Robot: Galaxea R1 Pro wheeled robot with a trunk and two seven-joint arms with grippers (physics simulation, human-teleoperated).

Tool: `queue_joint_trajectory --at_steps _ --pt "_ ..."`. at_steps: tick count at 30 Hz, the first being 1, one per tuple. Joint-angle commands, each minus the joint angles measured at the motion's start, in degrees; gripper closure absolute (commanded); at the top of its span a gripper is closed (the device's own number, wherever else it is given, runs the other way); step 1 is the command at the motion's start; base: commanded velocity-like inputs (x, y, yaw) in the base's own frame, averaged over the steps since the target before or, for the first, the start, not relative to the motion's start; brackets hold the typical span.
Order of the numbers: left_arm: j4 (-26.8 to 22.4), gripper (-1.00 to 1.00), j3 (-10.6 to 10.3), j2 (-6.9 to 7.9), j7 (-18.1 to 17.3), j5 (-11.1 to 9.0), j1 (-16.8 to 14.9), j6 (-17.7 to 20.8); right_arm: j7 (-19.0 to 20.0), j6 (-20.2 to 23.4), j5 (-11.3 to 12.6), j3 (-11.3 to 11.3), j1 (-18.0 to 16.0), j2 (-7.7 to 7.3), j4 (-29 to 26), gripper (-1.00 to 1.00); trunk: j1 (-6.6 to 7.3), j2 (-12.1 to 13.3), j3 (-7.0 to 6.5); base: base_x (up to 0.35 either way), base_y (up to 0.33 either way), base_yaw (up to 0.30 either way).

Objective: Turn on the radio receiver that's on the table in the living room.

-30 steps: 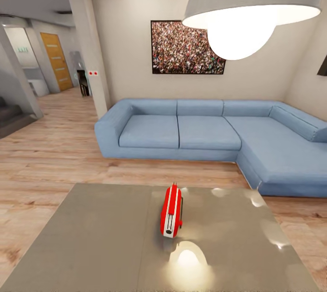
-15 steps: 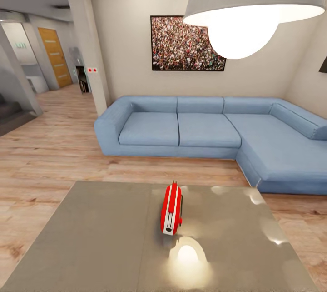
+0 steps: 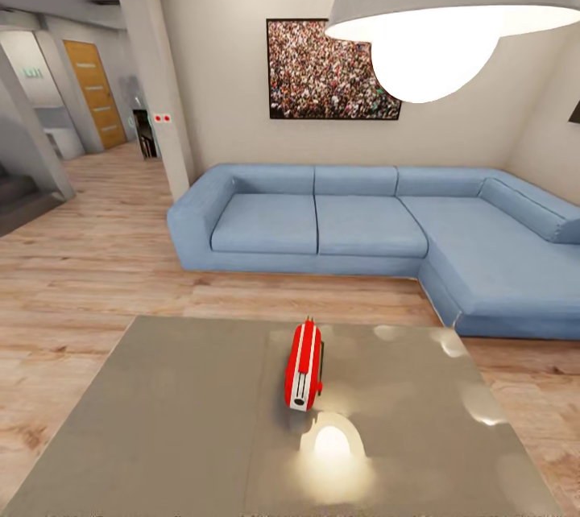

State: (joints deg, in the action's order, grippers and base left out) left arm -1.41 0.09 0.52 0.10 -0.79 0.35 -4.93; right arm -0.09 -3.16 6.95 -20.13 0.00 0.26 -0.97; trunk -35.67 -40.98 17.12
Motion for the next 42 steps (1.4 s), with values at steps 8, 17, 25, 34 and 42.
queue_joint_trajectory --at_steps 8,17,25,34,42 --pt "0.0 -1.00 0.0 0.01 0.0 0.0 0.0 0.0 0.0 0.0 0.0 0.0 0.0 0.00 0.0 -1.00 1.77 3.2 -0.69 0.000 0.000 0.000" --pt "0.0 -1.00 0.0 0.01 0.0 0.0 0.0 0.0 0.0 0.0 0.0 0.0 0.0 0.00 0.0 -1.00 3.74 6.8 -1.46 0.000 0.000 0.000" --pt "0.0 -1.00 0.0 0.01 0.0 0.0 0.0 0.0 0.0 0.0 0.1 0.0 0.0 0.00 0.0 -1.00 5.50 10.0 -2.15 0.000 0.000 0.000" --pt "0.0 -1.00 0.0 0.01 0.0 0.0 0.0 0.0 0.0 0.0 0.0 0.0 0.0 0.00 0.0 -1.00 7.48 13.6 -2.92 0.000 0.000 0.000" --pt "0.0 -1.00 0.0 0.01 0.0 0.0 0.0 0.0 0.0 0.0 0.0 0.0 0.0 0.00 0.0 -1.00 9.23 16.9 -3.61 0.000 0.000 0.000"
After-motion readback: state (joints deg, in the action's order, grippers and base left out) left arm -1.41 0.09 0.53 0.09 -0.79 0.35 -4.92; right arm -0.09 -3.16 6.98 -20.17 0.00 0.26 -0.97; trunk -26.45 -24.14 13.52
